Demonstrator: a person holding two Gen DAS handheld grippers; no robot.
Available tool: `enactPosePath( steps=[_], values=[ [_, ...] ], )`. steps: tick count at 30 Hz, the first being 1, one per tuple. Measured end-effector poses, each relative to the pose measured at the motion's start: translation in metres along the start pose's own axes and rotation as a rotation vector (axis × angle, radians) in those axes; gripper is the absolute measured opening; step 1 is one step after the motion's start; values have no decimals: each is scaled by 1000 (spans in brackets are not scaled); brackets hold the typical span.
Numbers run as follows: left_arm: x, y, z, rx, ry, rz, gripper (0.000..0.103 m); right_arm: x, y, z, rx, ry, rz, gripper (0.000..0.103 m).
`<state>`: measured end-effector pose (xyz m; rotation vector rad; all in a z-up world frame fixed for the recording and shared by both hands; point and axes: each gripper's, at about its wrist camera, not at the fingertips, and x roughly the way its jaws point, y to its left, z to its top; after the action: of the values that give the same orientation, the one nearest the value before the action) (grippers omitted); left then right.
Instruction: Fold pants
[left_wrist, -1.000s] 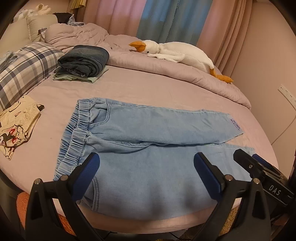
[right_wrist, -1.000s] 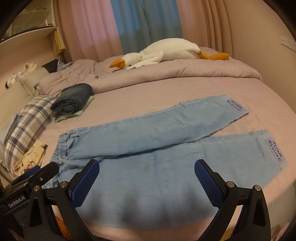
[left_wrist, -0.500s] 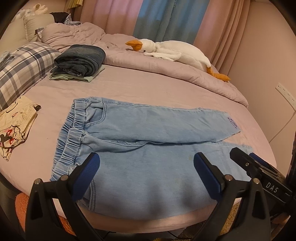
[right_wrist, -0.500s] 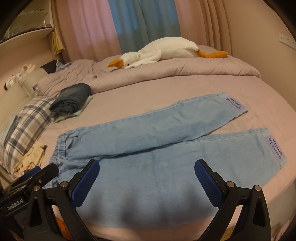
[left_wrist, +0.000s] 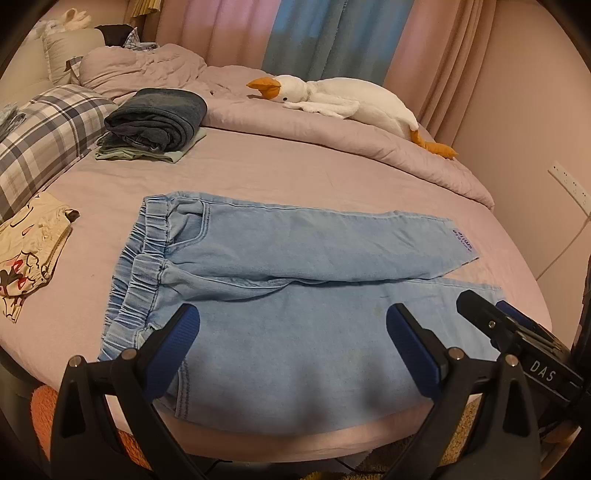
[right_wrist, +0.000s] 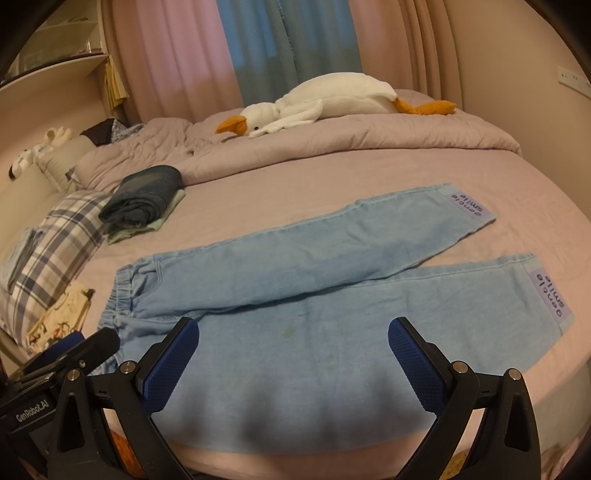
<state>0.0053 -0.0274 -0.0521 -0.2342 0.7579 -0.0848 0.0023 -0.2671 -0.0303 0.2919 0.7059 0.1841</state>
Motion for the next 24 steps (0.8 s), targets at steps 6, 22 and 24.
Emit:
enactPosePath(
  steps=[6,22,24],
  values=[
    [2,2,-1,-4,7,4,99,1,0,0,1,4,-1,102],
    [1,3,-3,-4,7,25,98,4,-1,0,14,17,15,102],
    [2,3,-2,-5,9,27,97,4,-2,0,14,18,15,102]
  ],
)
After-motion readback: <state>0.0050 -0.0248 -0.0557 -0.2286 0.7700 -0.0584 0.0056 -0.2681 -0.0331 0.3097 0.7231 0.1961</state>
